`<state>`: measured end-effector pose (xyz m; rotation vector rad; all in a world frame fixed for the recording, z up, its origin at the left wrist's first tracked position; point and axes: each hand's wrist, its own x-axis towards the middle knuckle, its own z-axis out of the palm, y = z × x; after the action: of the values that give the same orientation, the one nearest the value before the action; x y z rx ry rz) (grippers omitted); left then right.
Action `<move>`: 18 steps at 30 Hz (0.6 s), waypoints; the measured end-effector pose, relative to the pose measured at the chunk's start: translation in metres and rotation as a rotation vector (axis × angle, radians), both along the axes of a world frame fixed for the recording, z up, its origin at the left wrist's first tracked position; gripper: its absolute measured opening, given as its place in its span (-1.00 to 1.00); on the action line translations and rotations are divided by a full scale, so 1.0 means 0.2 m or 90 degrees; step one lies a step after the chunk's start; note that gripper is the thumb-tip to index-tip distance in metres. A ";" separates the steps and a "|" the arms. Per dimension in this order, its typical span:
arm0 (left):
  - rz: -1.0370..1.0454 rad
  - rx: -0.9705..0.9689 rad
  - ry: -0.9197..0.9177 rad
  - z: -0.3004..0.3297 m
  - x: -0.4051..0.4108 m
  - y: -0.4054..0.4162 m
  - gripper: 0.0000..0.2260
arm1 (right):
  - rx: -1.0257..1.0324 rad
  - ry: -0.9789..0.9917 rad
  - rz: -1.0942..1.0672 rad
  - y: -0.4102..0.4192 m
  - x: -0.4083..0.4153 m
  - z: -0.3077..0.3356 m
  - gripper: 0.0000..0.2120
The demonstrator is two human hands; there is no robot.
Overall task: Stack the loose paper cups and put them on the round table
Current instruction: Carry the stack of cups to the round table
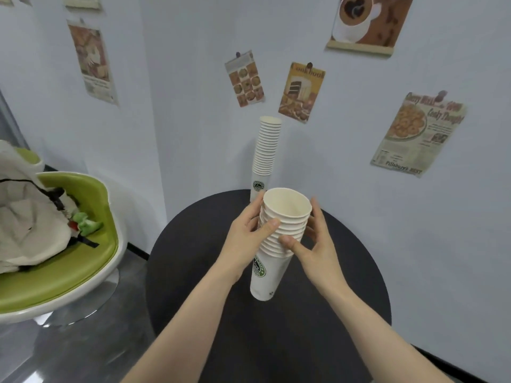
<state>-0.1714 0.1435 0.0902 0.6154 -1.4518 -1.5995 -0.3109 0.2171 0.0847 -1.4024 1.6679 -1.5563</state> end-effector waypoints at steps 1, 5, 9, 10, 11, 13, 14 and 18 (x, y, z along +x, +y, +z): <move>-0.009 0.002 -0.003 -0.02 -0.05 -0.09 -0.53 | 0.001 0.002 -0.007 -0.09 -0.04 -0.01 -0.17; -0.067 0.008 -0.036 -0.04 -0.23 -0.48 -0.54 | 0.019 -0.024 -0.038 -0.46 -0.21 -0.03 -0.13; -0.149 0.040 -0.109 -0.01 -0.40 -0.87 -0.57 | 0.033 -0.065 -0.051 -0.82 -0.38 -0.05 -0.07; -0.169 0.050 -0.120 0.00 -0.44 -0.97 -0.58 | 0.035 -0.074 -0.052 -0.91 -0.42 -0.06 -0.06; -0.185 0.062 -0.124 0.00 -0.48 -1.06 -0.59 | 0.039 -0.082 -0.054 -0.98 -0.46 -0.07 -0.04; -0.198 0.083 -0.113 -0.03 -0.58 -1.22 -0.55 | 0.047 -0.099 -0.063 -1.11 -0.54 -0.08 0.01; -0.196 0.089 -0.103 -0.05 -0.63 -1.29 -0.50 | 0.049 -0.107 -0.070 -1.17 -0.57 -0.09 0.02; -0.188 0.092 -0.071 -0.12 -0.81 -1.49 -0.45 | 0.027 -0.161 -0.124 -1.40 -0.71 -0.15 -0.11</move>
<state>-0.3338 -0.1541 0.0657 0.6006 -1.5754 -1.9388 -0.4520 -0.0624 0.0554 -0.9979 1.7102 -1.7126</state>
